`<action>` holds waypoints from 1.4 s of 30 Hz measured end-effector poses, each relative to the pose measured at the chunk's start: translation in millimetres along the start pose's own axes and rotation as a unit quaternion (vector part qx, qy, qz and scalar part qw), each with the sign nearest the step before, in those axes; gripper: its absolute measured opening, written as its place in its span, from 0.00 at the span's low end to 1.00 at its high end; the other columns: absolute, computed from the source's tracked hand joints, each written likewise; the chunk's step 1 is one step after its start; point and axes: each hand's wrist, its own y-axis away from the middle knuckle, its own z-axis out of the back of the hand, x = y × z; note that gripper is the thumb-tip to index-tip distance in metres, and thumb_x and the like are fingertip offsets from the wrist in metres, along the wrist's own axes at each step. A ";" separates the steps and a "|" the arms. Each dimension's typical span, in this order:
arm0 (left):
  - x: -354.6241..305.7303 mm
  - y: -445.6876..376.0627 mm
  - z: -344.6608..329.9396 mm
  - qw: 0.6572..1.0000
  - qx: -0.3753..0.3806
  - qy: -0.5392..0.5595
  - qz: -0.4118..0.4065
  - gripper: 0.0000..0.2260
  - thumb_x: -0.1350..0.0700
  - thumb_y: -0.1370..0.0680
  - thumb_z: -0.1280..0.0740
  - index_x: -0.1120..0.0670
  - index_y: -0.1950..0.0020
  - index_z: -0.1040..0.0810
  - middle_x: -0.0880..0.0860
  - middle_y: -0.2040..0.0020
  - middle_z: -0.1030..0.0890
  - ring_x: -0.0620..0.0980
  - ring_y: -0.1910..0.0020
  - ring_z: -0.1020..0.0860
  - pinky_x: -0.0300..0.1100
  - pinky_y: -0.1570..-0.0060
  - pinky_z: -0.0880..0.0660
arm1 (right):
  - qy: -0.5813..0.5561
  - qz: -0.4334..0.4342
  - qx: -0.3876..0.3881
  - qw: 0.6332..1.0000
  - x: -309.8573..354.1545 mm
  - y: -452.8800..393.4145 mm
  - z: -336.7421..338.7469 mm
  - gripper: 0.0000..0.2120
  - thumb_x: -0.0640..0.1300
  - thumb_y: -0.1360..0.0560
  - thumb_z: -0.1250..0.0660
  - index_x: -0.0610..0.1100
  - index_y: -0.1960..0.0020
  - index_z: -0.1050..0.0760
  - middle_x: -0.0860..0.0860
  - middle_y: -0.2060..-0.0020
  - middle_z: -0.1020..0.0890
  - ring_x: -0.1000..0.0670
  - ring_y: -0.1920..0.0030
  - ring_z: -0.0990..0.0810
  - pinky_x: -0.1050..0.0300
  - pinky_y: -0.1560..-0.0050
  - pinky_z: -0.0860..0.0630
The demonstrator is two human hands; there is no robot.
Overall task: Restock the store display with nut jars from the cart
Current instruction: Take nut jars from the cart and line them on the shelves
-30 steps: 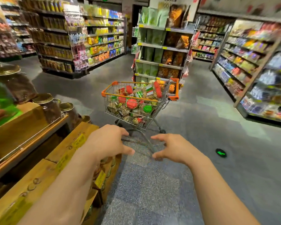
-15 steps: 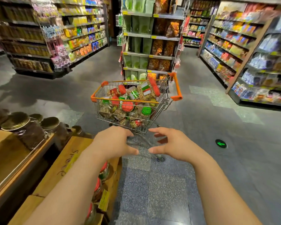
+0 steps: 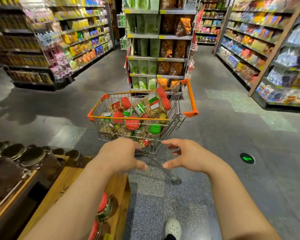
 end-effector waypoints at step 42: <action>49.5 -520.3 89.8 0.999 -0.006 -0.041 0.006 0.44 0.31 0.30 0.29 0.41 0.19 0.44 0.55 0.21 0.36 0.59 0.24 0.34 0.55 0.32 0.29 | 0.304 -0.056 0.110 0.945 -104.9 -480.3 185.9 0.44 0.57 0.29 0.24 0.50 0.20 0.42 0.39 0.32 0.28 0.36 0.32 0.28 0.43 0.36 0.25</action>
